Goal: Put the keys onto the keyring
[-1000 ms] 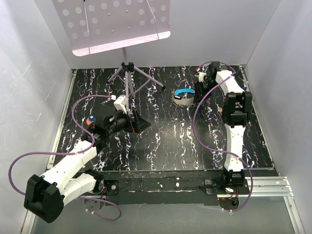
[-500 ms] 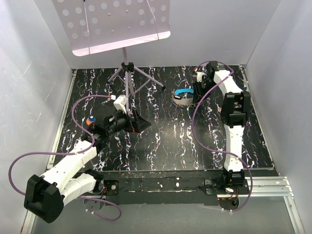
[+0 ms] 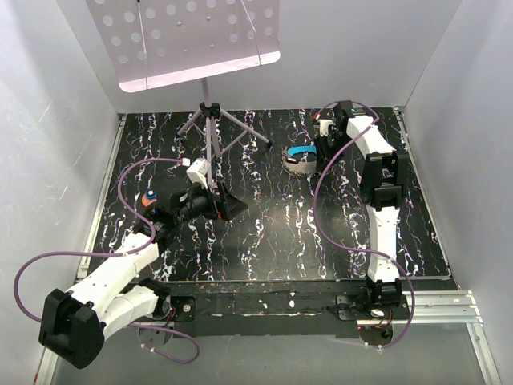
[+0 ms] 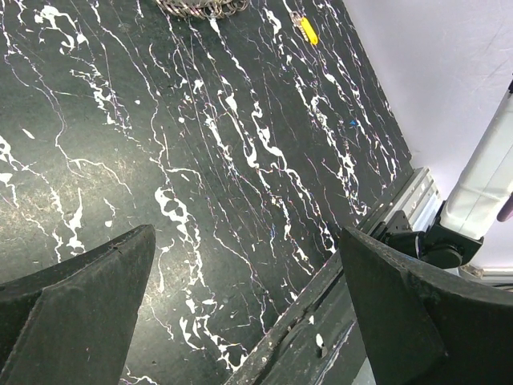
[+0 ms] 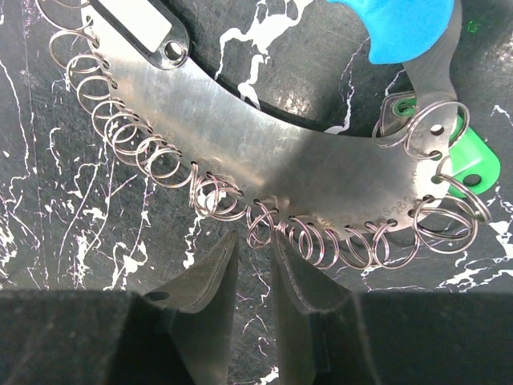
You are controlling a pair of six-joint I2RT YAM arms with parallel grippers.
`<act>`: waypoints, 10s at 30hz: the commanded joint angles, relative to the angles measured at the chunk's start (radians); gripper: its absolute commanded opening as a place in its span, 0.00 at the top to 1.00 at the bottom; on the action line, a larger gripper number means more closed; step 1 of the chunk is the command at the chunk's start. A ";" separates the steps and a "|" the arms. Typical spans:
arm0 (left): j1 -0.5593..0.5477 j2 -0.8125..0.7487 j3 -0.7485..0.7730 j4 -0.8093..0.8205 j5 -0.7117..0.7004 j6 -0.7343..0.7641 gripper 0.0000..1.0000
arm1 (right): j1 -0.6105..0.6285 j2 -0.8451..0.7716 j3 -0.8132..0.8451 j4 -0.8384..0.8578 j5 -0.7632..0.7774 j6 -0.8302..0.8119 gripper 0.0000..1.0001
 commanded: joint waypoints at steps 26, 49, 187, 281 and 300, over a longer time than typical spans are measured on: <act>-0.002 -0.058 -0.014 0.002 0.005 0.016 0.00 | 0.019 -0.008 0.027 0.000 0.058 -0.023 0.85; -0.003 -0.223 -0.023 -0.081 0.014 0.009 0.00 | 0.151 -0.606 -0.730 0.146 -0.126 -0.201 0.99; -0.048 -0.045 0.144 -0.300 -0.085 0.493 0.00 | -0.228 -0.153 -0.151 0.055 0.258 -0.339 0.99; -0.049 -0.309 0.050 -0.308 -0.068 0.386 0.01 | -0.110 -0.989 -1.217 0.435 -0.281 -1.105 0.48; -0.049 -0.306 0.052 -0.296 -0.079 0.493 0.00 | -0.101 -0.848 -1.219 0.445 -0.212 -1.267 0.60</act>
